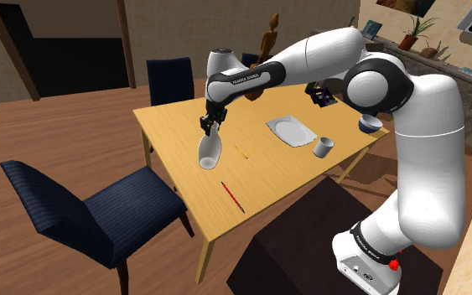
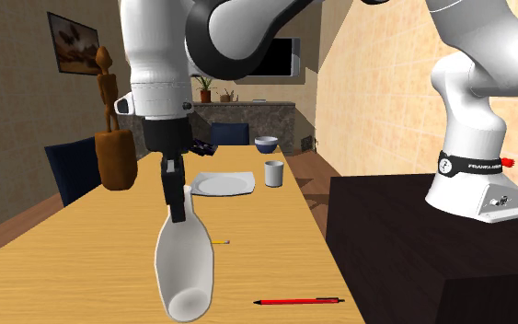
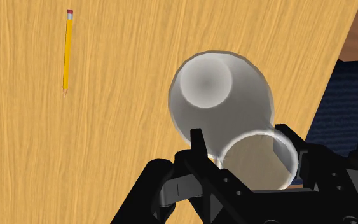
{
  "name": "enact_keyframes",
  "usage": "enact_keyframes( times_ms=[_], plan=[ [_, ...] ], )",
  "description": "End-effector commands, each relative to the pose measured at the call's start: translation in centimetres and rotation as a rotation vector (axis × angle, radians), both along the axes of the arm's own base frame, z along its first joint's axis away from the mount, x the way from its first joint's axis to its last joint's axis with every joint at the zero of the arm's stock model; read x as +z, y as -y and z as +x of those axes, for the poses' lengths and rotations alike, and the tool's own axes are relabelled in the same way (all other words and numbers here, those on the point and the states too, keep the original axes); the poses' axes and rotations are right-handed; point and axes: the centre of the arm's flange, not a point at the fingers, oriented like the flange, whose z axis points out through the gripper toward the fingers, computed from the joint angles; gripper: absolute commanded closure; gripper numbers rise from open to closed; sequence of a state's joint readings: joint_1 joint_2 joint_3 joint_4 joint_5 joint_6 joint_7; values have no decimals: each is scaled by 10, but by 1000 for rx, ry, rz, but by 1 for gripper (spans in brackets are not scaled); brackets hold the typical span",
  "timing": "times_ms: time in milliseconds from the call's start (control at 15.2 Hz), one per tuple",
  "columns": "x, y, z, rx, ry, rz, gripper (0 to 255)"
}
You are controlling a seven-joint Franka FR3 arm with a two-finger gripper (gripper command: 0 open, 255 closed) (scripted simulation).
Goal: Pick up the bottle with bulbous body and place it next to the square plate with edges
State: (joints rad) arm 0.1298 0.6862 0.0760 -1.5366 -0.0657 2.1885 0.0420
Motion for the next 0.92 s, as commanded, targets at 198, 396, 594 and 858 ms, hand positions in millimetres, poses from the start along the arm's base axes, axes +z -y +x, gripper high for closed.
enact_keyframes(
  times_ms=[198,396,594,858],
  plan=[
    [10,0,0,0,-1,0,255],
    [26,0,0,0,-1,0,255],
    [42,0,0,0,-1,0,255],
    [63,0,0,0,-1,0,255]
  ],
)
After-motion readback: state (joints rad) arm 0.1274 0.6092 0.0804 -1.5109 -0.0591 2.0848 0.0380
